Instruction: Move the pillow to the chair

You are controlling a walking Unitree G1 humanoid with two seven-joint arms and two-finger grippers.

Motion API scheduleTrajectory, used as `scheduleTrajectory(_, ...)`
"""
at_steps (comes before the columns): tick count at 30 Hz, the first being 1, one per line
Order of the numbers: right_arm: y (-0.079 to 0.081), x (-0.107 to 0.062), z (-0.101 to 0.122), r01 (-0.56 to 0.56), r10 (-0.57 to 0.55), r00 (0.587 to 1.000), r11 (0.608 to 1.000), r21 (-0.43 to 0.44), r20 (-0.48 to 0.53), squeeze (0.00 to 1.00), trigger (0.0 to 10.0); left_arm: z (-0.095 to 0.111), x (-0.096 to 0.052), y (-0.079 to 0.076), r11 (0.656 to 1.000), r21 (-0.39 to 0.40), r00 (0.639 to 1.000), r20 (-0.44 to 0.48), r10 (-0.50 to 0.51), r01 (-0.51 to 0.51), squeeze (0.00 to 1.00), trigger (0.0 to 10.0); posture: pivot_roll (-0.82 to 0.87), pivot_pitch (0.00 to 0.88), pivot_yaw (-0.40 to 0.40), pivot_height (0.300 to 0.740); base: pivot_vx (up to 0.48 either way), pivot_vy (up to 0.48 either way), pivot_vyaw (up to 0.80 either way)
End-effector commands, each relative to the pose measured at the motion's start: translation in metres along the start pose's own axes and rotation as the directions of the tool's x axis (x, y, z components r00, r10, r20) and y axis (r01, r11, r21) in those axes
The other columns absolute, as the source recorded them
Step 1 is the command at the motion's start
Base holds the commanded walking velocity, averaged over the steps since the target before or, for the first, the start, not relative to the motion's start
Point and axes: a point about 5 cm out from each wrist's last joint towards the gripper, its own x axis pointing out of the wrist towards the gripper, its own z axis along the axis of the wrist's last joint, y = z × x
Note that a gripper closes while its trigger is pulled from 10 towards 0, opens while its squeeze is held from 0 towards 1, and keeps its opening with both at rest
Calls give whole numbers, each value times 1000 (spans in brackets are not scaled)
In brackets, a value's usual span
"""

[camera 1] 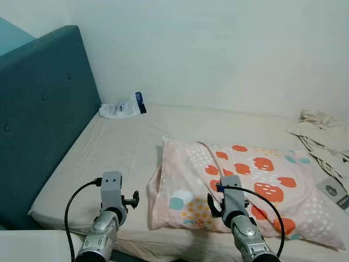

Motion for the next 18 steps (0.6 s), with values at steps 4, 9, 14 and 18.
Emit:
scheduleTrajectory(4,-3,3,6,31,-33,999,998,61,21,0,10000,4,1,8,1000,29,1000,0,13,-13,0,10000,90,41,9,730,0,0,0)
scheduleTrajectory(9,-5,4,7,44,-45,999,997,57,20,0,10000,12,5,11,1000,2,1000,4,7,-7,0,10000,83,39,17,710,0,0,0)
scheduleTrajectory(14,-12,3,11,70,-74,996,995,75,50,0,10000,22,8,14,1000,10,1000,24,-3,2,0,10000,71,36,16,690,0,0,0)
scheduleTrajectory(18,-14,3,11,68,-72,996,995,69,52,0,10000,24,9,21,999,-36,999,32,28,-26,0,10000,69,26,10,675,0,0,0)
